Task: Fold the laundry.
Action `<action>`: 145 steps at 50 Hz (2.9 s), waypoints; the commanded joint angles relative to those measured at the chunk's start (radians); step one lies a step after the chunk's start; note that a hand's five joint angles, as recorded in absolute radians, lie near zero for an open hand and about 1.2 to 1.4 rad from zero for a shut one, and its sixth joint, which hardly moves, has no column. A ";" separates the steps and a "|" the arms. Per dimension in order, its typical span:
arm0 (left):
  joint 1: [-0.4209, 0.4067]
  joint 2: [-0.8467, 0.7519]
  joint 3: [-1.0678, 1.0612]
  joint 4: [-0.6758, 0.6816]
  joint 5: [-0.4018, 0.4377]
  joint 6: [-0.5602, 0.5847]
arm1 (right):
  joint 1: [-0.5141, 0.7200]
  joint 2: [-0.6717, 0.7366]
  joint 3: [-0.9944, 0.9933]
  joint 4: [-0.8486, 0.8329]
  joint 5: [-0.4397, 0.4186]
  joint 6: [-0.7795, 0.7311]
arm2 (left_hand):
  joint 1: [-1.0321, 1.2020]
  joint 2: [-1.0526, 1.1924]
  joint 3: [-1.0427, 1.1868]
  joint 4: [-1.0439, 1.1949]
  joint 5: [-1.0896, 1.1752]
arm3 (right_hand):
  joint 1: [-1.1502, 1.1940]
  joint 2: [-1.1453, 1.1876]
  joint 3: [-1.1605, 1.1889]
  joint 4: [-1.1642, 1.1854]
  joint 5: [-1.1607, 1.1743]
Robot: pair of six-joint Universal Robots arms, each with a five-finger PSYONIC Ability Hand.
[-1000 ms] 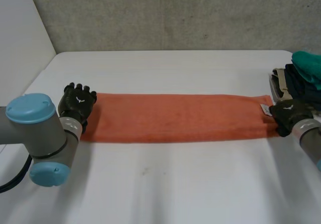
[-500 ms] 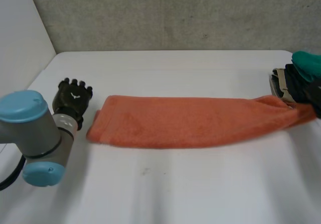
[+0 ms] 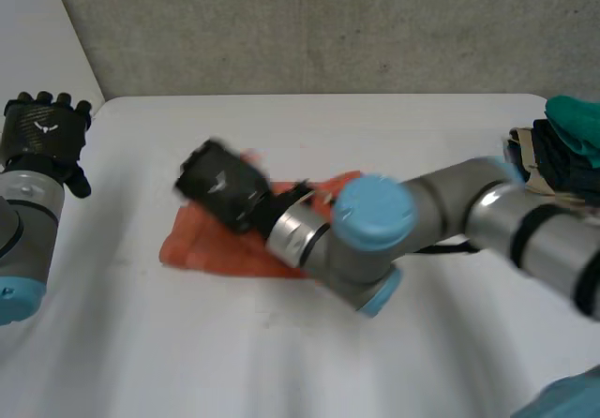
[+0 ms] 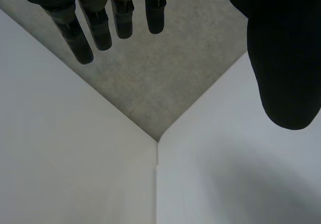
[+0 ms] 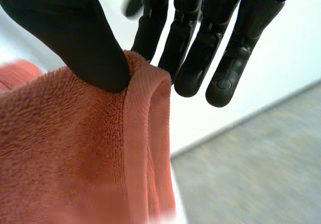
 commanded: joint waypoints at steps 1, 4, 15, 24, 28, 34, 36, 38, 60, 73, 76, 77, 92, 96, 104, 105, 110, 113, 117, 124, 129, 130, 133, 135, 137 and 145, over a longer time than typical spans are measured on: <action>-0.010 -0.016 -0.017 0.000 0.004 0.003 | 0.071 0.124 -0.061 -0.001 0.004 0.044 | -0.017 -0.025 -0.033 -0.027 -0.045 | 0.172 -0.019 -0.031 -0.038 -0.007; -0.016 -0.019 -0.020 0.000 0.004 0.003 | 0.067 0.112 -0.047 0.005 0.099 0.046 | -0.017 -0.026 -0.034 -0.027 -0.046 | -0.807 -0.997 -1.010 -1.017 -0.985; -0.152 -0.036 -0.011 0.002 0.009 0.000 | -0.035 -0.283 0.249 0.062 0.432 0.141 | -0.017 -0.025 -0.033 -0.027 -0.045 | -0.807 -0.997 -1.010 -1.017 -0.985; -0.261 -0.114 0.006 0.003 0.052 0.000 | -0.179 -0.377 0.407 0.370 0.477 0.288 | -0.014 -0.022 -0.030 -0.024 -0.042 | -0.807 -0.997 -1.010 -1.017 -0.985; -0.272 -0.194 0.055 0.002 0.043 0.012 | -0.212 -0.367 0.441 0.444 0.488 0.342 | -0.008 -0.017 -0.024 -0.018 -0.036 | -0.807 -0.997 -1.010 -1.017 -0.985; -0.269 -0.298 0.127 -0.019 0.015 0.012 | -0.230 -0.334 0.471 0.446 0.488 0.374 | 0.010 0.001 -0.006 0.000 -0.018 | -0.647 -0.838 -0.850 -0.857 -0.826; -0.269 -0.318 0.141 -0.053 -0.014 0.014 | -0.232 -0.330 0.475 0.444 0.484 0.379 | 0.010 0.001 -0.006 0.000 -0.018 | -0.559 -0.750 -0.762 -0.769 -0.738; -0.267 -0.323 0.146 -0.072 -0.034 0.015 | -0.232 -0.330 0.478 0.443 0.484 0.385 | 0.010 0.001 -0.006 0.000 -0.018 | -0.509 -0.700 -0.712 -0.719 -0.688; -0.333 -0.171 0.078 -0.102 -0.092 0.009 | -0.322 -0.357 0.645 0.357 0.469 0.413 | -0.014 -0.022 -0.030 -0.024 -0.042 | 0.415 0.224 0.212 0.205 0.236; -0.342 -0.071 0.043 -0.102 -0.092 0.008 | -0.548 -0.610 0.824 0.357 0.426 0.114 | -0.014 -0.022 -0.030 -0.024 -0.042 | 0.415 0.224 0.212 0.205 0.236; -0.349 -0.073 0.043 -0.102 -0.092 0.008 | -0.496 -0.636 0.769 0.349 0.420 0.089 | -0.017 -0.025 -0.033 -0.027 -0.045 | 0.415 0.224 0.212 0.205 0.236; -0.352 -0.074 0.043 -0.102 -0.092 0.008 | -0.474 -0.638 0.749 0.348 0.419 0.089 | -0.017 -0.025 -0.033 -0.027 -0.045 | 0.415 0.224 0.212 0.205 0.236; -0.341 -0.059 0.053 -0.096 -0.105 -0.049 | 0.005 -0.327 0.468 0.266 0.193 0.038 | -0.014 -0.022 -0.030 -0.024 -0.042 | 0.415 0.224 0.212 0.205 0.236; -0.344 -0.056 0.053 -0.098 -0.105 -0.060 | 0.006 -0.291 0.456 0.271 0.198 0.043 | -0.014 -0.022 -0.030 -0.024 -0.042 | -0.098 -0.288 -0.301 -0.308 -0.276; -0.378 -0.057 0.075 -0.092 -0.103 -0.077 | -0.104 -0.461 0.493 0.271 0.331 0.345 | -0.014 -0.022 -0.030 -0.024 -0.042 | -0.807 -0.997 -1.010 -1.017 -0.985; -0.387 -0.059 0.080 -0.090 -0.102 -0.083 | -0.136 -0.484 0.502 0.271 0.345 0.392 | -0.014 -0.022 -0.030 -0.024 -0.042 | -0.807 -0.997 -1.010 -1.017 -0.985; -0.465 -0.077 0.132 -0.090 -0.099 -0.132 | -0.311 -0.581 0.582 0.277 0.380 0.619 | -0.014 -0.022 -0.030 -0.024 -0.042 | -0.807 -0.997 -1.010 -1.017 -0.985; -0.517 -0.120 0.170 -0.090 -0.095 -0.169 | -0.347 -0.590 0.593 0.315 0.382 0.666 | -0.008 -0.017 -0.024 -0.018 -0.036 | -0.807 -0.997 -1.010 -1.017 -0.985; -0.582 -0.194 0.240 -0.105 -0.102 -0.204 | -0.347 -0.577 0.550 0.402 0.379 0.678 | -0.005 -0.014 -0.021 -0.015 -0.033 | -0.807 -0.997 -1.010 -1.017 -0.985; -0.603 -0.280 0.270 -0.225 -0.117 -0.203 | -0.315 -0.425 0.401 0.548 0.360 0.669 | -0.005 -0.014 -0.021 -0.015 -0.033 | -0.807 -0.997 -1.010 -1.017 -0.985; -0.596 -0.291 0.267 -0.315 -0.155 -0.199 | -0.275 -0.336 0.314 0.634 0.270 0.666 | -0.008 -0.017 -0.024 -0.018 -0.036 | -0.807 -0.997 -1.010 -1.017 -0.985; -0.596 -0.295 0.268 -0.325 -0.155 -0.198 | -0.273 -0.322 0.303 0.640 0.267 0.666 | -0.008 -0.017 -0.024 -0.018 -0.036 | -0.807 -0.997 -1.010 -1.017 -0.985; -0.585 -0.323 0.274 -0.354 -0.154 -0.196 | -0.270 -0.273 0.278 0.660 0.259 0.652 | -0.005 -0.014 -0.021 -0.015 -0.033 | -0.807 -0.997 -1.010 -1.017 -0.985; -0.568 -0.341 0.277 -0.369 -0.152 -0.187 | -0.269 -0.241 0.266 0.677 0.260 0.623 | -0.002 -0.011 -0.018 -0.012 -0.030 | -0.807 -0.997 -1.010 -1.017 -0.985; -0.560 -0.352 0.281 -0.374 -0.152 -0.177 | -0.267 -0.219 0.258 0.687 0.267 0.592 | -0.005 -0.014 -0.021 -0.015 -0.033 | -0.807 -0.997 -1.010 -1.017 -0.985; -0.530 -0.372 0.290 -0.374 -0.142 -0.022 | -0.264 -0.202 0.237 0.693 0.382 0.397 | 0.001 -0.008 -0.015 -0.009 -0.027 | -0.807 -0.997 -1.010 -1.017 -0.985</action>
